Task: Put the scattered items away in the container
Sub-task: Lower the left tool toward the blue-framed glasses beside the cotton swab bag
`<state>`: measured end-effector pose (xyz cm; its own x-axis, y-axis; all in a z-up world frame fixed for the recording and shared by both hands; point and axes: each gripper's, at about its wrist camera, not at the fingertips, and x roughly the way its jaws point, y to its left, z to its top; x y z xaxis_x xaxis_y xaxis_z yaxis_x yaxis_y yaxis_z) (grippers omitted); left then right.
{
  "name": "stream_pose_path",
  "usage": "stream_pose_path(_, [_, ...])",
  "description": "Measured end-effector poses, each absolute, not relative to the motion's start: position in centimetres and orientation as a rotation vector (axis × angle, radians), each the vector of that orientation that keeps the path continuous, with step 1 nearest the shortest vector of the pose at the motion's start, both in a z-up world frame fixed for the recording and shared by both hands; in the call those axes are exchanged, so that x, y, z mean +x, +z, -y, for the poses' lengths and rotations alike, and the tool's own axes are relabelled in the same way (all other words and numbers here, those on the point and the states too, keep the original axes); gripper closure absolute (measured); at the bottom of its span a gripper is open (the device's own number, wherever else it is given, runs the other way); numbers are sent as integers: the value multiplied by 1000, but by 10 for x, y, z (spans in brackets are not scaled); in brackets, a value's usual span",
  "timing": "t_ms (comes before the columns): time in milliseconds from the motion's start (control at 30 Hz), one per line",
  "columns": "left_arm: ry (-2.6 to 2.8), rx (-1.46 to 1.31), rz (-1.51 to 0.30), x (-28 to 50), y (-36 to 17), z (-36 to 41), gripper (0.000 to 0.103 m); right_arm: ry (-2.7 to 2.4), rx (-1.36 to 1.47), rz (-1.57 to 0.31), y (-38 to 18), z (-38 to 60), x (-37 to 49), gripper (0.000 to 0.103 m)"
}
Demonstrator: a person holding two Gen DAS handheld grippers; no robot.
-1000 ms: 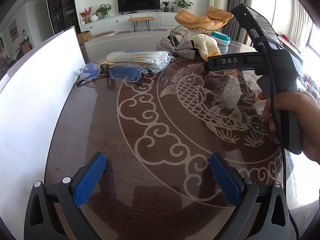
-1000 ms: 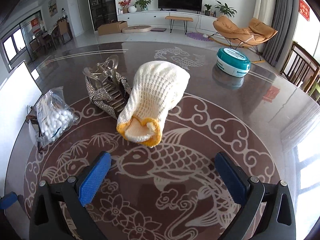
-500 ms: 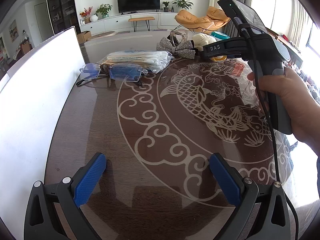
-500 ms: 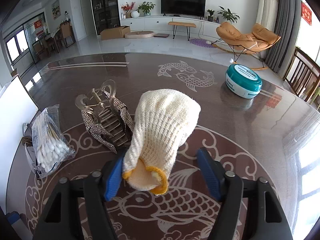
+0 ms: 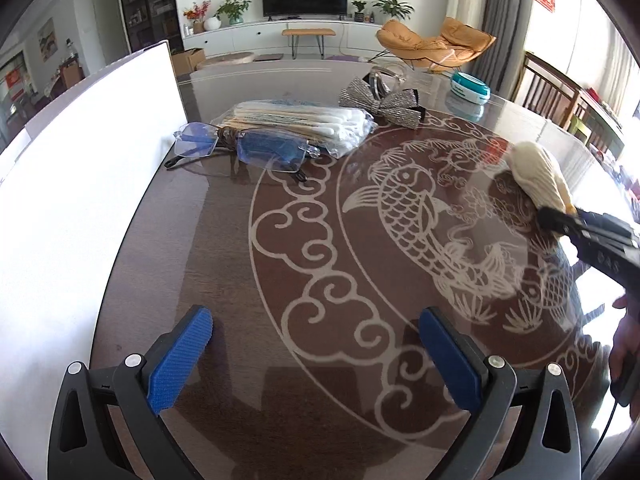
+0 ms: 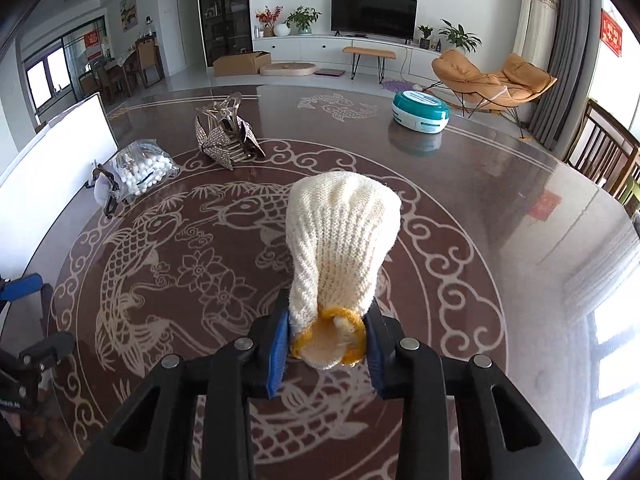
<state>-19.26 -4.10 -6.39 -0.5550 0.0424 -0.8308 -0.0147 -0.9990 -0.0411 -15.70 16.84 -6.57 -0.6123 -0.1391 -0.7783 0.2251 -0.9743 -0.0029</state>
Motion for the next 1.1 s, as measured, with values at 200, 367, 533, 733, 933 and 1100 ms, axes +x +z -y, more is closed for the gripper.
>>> stream_pose_path(200, [2782, -1451, 494, -257, -43, 52, 0, -2674, 1269, -197, -62, -174, -156, 69])
stream_pose_path(367, [2978, -1476, 483, -301, -33, 58, 0, -2670, 1272, -177, -62, -176, -156, 69])
stream_pose_path(533, [2989, -1613, 571, -339, -59, 72, 0, -2663, 1272, -155, -63, -178, -157, 69])
stream_pose_path(733, [2891, -1534, 258, -364, -64, 44, 0, -2657, 1271, -135, -63, -178, -157, 68])
stream_pose_path(933, [2618, -1356, -84, -340, -61, 0, 0, -2657, 1272, -135, -63, -179, -157, 68])
stream_pose_path(1100, [2437, -1267, -235, -277, -55, -17, 0, -2659, 1272, -139, -63, -179, -157, 69])
